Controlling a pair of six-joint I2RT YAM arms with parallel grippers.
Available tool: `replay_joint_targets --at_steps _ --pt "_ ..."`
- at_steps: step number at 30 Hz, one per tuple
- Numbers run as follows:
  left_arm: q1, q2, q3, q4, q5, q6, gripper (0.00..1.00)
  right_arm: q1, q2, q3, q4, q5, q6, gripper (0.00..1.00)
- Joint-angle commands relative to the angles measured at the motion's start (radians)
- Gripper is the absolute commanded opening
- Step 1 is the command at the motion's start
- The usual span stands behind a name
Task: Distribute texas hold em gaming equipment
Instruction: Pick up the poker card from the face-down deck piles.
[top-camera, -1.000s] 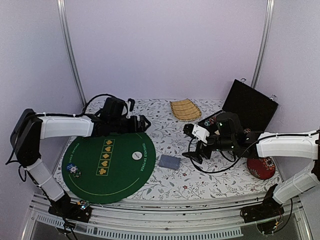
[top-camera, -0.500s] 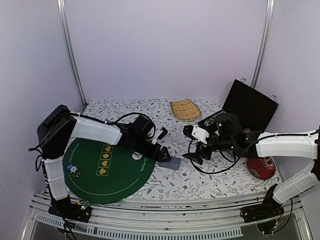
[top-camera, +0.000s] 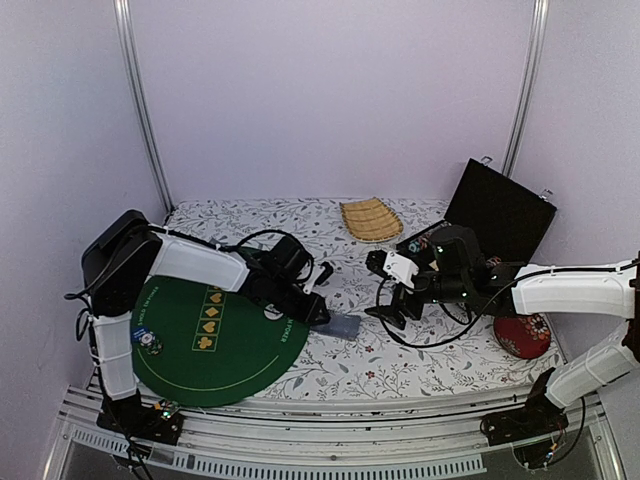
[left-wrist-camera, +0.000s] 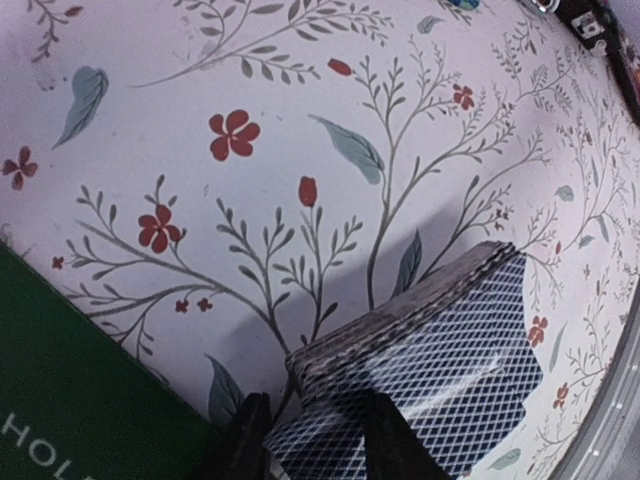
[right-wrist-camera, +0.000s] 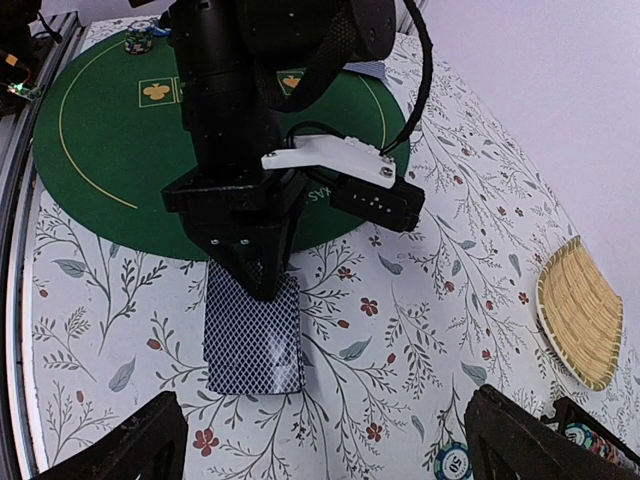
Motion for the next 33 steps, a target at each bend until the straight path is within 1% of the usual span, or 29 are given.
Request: replay_joint_targets --at_steps 1,3,5,8,9,17,23,25,28,31,33 --pt "-0.012 -0.030 -0.045 -0.059 -0.040 0.019 0.31 -0.004 -0.017 0.016 0.002 0.001 -0.002 0.99" --pt "-0.012 -0.070 -0.049 -0.055 -0.037 0.021 0.27 -0.003 -0.016 0.016 0.000 0.000 0.000 0.99" --pt "-0.012 -0.080 -0.053 -0.048 -0.030 0.022 0.19 -0.004 -0.017 0.016 -0.003 0.002 0.001 0.99" --pt "-0.011 -0.096 -0.061 -0.036 -0.017 0.022 0.03 -0.004 -0.021 0.015 -0.006 0.005 0.001 0.99" --pt "-0.011 -0.101 -0.064 -0.031 -0.010 0.022 0.00 -0.004 -0.023 0.015 -0.006 0.007 -0.001 0.99" --pt "-0.002 -0.162 -0.072 -0.075 0.000 0.044 0.00 -0.003 -0.026 0.018 -0.009 0.010 -0.002 0.99" --pt "0.005 -0.258 -0.089 -0.095 0.039 0.084 0.00 -0.004 -0.021 0.027 -0.016 0.011 -0.004 0.99" --pt "0.021 -0.307 -0.122 -0.082 0.058 0.059 0.00 -0.004 -0.023 0.030 -0.019 0.011 -0.004 0.99" --pt "0.071 -0.408 -0.195 -0.063 0.058 -0.014 0.00 -0.004 -0.027 0.029 -0.017 0.006 -0.004 0.99" --pt "0.160 -0.531 -0.267 -0.081 0.051 -0.104 0.00 -0.004 -0.030 0.028 -0.014 -0.001 -0.008 0.99" --pt "0.228 -0.619 -0.321 -0.105 0.043 -0.124 0.00 -0.004 -0.030 0.026 -0.010 -0.004 -0.011 0.99"
